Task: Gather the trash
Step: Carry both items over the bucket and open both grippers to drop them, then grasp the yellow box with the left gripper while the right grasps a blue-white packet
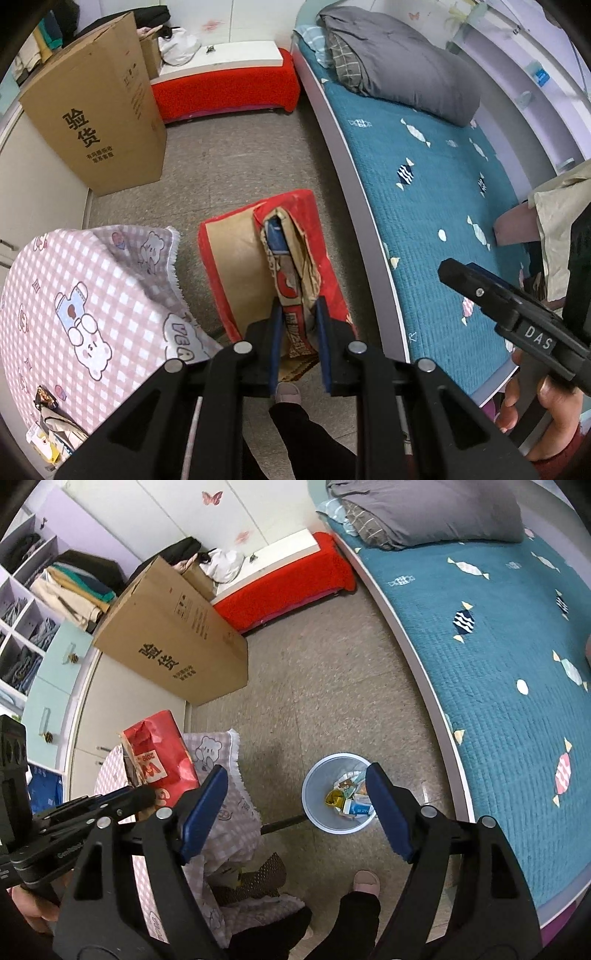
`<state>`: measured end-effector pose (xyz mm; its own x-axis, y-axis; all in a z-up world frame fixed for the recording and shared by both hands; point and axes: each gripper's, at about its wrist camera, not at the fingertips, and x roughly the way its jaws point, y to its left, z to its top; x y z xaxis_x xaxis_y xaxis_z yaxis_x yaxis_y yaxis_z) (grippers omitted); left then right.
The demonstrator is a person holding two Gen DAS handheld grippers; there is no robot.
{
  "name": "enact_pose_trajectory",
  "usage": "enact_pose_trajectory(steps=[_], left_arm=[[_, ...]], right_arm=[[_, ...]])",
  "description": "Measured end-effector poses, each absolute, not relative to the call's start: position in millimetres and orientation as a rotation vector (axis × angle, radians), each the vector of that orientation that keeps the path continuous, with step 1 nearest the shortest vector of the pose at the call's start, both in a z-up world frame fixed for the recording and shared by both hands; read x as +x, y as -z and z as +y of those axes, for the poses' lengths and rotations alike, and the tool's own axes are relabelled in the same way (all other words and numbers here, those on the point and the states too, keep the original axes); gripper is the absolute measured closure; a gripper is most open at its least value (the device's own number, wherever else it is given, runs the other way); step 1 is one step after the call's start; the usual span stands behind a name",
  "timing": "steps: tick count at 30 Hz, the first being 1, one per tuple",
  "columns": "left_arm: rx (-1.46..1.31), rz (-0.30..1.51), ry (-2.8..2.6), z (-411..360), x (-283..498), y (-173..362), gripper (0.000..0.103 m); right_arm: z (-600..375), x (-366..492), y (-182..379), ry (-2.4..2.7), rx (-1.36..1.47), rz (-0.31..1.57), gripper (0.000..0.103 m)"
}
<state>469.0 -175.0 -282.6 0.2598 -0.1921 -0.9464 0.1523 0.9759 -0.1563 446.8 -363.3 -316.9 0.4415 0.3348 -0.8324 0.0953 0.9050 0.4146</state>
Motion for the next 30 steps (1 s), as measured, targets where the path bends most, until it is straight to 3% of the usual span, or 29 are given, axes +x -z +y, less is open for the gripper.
enact_pose_trajectory(steps=[2,5,7,10,30], left_arm=[[-0.031,1.287,0.242,-180.8,470.2,282.1,0.085],[-0.009,1.294,0.252,-189.1,472.2,282.1,0.075],[0.006,1.292,0.249,-191.6,473.0,282.5,0.046],[0.003,1.264,0.249,-191.6,471.1,278.6,0.037],[-0.119,1.282,0.159,-94.1,415.2,277.7,0.032]], right_arm=[[-369.4,446.4,314.8,-0.143,0.442,1.105,0.026],[-375.9,443.6,312.4,-0.127,0.453,1.094,0.025],[-378.7,442.0,312.3,-0.118,0.459,1.091,0.025],[-382.3,439.4,311.4,-0.11,0.466,1.088,0.025],[-301.8,416.7,315.9,-0.173,0.394,1.144,0.024]])
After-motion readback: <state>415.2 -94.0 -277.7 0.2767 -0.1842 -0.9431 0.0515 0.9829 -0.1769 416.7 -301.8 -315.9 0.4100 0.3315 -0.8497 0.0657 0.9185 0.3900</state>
